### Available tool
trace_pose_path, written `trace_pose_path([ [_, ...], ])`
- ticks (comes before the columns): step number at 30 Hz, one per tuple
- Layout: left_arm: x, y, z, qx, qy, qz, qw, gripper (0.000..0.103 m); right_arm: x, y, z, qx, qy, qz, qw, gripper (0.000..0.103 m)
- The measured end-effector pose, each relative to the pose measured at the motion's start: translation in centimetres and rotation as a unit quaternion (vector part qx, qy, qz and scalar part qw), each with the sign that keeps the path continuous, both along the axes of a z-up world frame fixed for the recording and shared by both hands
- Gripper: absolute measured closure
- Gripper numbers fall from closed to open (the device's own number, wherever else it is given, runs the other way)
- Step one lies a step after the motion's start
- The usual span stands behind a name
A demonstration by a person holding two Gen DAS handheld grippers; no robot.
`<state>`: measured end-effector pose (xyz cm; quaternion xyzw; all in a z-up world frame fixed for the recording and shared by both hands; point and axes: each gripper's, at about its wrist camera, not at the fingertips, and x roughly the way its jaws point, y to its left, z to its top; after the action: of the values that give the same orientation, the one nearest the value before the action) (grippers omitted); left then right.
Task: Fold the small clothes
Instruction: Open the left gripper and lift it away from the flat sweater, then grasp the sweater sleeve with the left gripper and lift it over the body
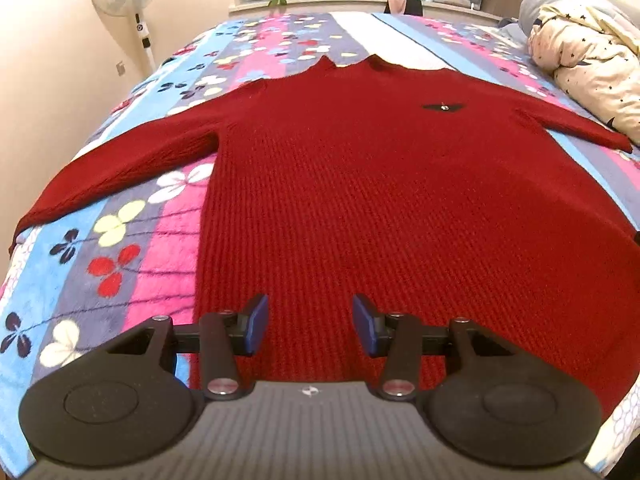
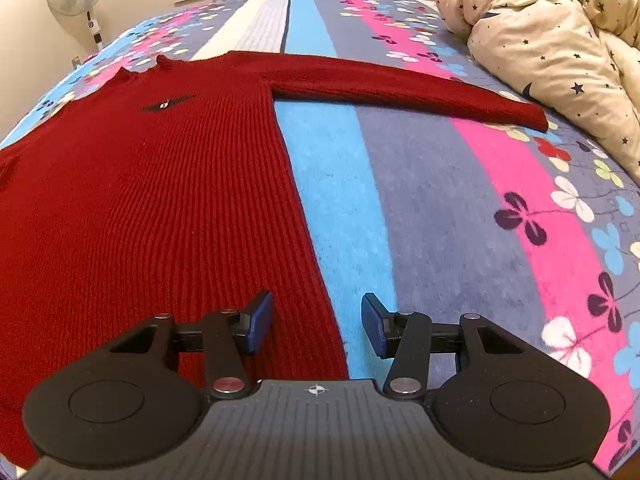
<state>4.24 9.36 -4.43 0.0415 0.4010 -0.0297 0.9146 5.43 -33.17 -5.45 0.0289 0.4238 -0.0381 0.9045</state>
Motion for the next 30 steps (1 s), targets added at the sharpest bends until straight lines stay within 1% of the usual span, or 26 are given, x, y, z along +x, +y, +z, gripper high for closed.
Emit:
trace_pose_path([
  [7,0.9,-1.4,-0.3,0.004,-0.004,-0.008,1.0,0.052,0.6,-0.5,0.2,0.004,-0.004,-0.003,1.0,0.052],
  [11,1.5,-1.3,-0.4,0.004,-0.01,-0.007,0.9999,0.051,1.0,-0.5,0.1,0.003,-0.005,-0.004,1.0,0.052],
  [15,2.0,-0.7,-0.2,-0.002,-0.02,0.008,0.9998,0.051,1.2,-0.5,0.1,0.001,-0.005,-0.004,1.0,0.052],
  [18,2.1,0.0,0.6,-0.006,-0.045,0.026,0.9986,0.051,1.4,-0.3,0.3,0.001,-0.008,-0.003,1.0,0.052],
  [21,2.7,1.3,2.1,-0.014,-0.079,0.045,0.9958,0.051,1.6,-0.1,0.7,0.002,-0.015,-0.002,1.0,0.052],
  [22,3.1,2.0,2.8,-0.009,-0.095,0.052,0.994,0.051,1.7,0.0,0.8,0.004,-0.018,-0.001,1.0,0.052],
  [24,4.4,3.4,3.9,0.002,-0.112,0.067,0.9914,0.051,1.8,0.2,1.1,0.008,-0.025,0.003,1.0,0.052],
  [26,6.5,5.4,4.8,0.005,-0.119,0.081,0.9896,0.051,1.8,0.6,1.3,0.011,-0.036,0.007,0.999,0.052],
  [27,7.7,6.6,5.2,0.006,-0.121,0.095,0.9881,0.051,1.8,0.9,1.4,0.012,-0.043,0.008,0.999,0.052],
  [30,10.9,10.7,5.7,-0.011,-0.122,0.137,0.983,0.051,1.9,1.8,1.7,0.017,-0.063,0.009,0.998,0.052],
])
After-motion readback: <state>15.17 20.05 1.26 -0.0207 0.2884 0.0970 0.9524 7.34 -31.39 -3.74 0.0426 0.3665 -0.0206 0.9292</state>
